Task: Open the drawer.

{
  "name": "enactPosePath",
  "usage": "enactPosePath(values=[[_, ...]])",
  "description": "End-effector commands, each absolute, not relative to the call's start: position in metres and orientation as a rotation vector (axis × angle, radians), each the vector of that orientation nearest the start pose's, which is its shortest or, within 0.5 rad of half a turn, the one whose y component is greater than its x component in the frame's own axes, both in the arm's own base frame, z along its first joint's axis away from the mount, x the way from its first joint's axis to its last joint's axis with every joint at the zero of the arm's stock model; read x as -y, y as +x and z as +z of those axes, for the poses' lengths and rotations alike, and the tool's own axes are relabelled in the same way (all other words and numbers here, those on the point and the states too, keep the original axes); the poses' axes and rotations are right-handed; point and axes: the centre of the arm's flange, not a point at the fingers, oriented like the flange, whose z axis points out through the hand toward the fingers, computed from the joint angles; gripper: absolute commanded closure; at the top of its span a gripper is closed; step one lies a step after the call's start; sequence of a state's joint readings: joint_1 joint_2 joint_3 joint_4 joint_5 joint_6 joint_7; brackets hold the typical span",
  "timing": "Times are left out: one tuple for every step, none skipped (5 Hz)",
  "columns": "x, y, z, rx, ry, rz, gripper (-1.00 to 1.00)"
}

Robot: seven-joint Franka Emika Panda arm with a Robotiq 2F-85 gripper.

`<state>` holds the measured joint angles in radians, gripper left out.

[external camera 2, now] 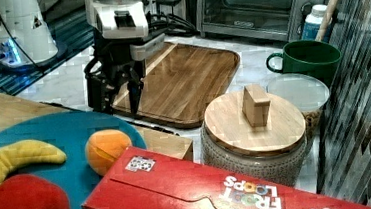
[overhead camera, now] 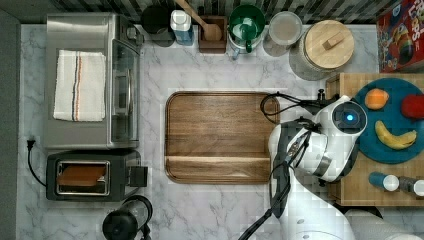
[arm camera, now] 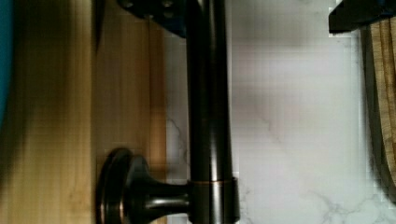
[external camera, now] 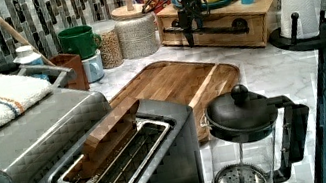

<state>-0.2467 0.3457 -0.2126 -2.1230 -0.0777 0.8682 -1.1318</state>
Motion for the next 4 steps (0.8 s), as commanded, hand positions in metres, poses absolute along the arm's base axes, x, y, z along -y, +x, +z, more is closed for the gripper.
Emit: enactPosePath(values=[[0.163,0.551,0.252,0.183,-3.154,0.031,-1.0],[0.133,0.552,0.252,0.194,-3.144,0.041,-1.0],[0.105,0.555,0.253,0.233,-3.129,0.082,-1.0],[0.075,0.556,0.255,0.276,-3.129,0.102,-1.0]])
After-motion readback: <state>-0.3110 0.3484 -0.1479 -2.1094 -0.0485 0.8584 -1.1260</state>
